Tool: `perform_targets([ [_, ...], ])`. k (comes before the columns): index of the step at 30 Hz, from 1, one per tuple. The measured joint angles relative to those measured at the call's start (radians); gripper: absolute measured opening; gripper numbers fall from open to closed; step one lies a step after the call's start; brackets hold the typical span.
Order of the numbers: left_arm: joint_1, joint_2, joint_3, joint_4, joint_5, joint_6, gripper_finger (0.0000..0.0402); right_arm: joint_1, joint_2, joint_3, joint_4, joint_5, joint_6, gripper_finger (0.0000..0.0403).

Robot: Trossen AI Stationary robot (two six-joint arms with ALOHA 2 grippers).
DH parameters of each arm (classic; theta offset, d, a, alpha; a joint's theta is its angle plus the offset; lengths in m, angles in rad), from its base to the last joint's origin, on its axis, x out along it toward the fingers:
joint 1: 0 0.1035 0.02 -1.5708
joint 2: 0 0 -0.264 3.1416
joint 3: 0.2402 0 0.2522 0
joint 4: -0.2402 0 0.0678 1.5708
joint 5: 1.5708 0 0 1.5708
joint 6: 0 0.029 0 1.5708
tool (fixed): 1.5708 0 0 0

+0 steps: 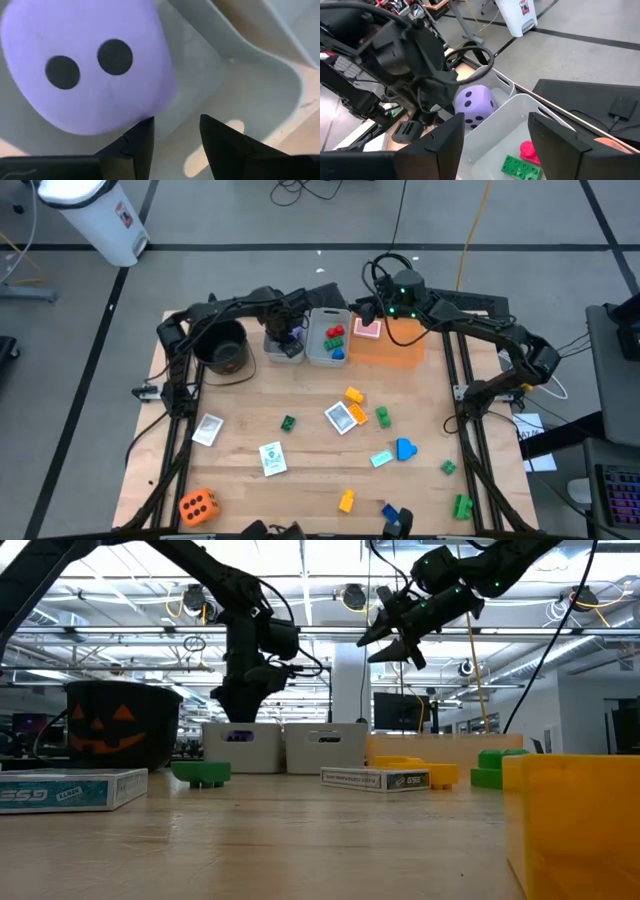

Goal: Pick & Place Toys
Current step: Put the purple dice into the left gray bin

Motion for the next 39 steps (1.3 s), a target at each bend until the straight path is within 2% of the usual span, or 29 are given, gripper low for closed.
perform_targets([
  [4, 0.005, 0.034, 0.000, 0.008, -0.014, 0.000, 0.0164, 0.000, 0.000, 0.000, 0.009, 0.000, 0.000, 0.0210],
  [10, 0.010, 0.040, 0.000, 0.084, -0.121, -0.042, 0.0154, 0.000, 0.000, 0.000, 0.007, 0.000, 0.000, 0.0210],
  [24, 0.018, 0.033, 0.000, 0.274, -0.128, -0.084, 0.0154, 0.000, 0.000, 0.000, 0.006, 0.000, 0.000, 0.0210],
  [33, 0.017, 0.033, 0.000, 0.289, -0.186, -0.098, 0.0153, 0.000, 0.000, 0.000, 0.006, 0.000, 0.000, 0.0210],
  [39, 0.017, 0.025, 0.000, 0.281, -0.190, -0.076, 0.0148, 0.000, 0.001, 0.000, 0.006, 0.000, -0.003, 0.0210],
])
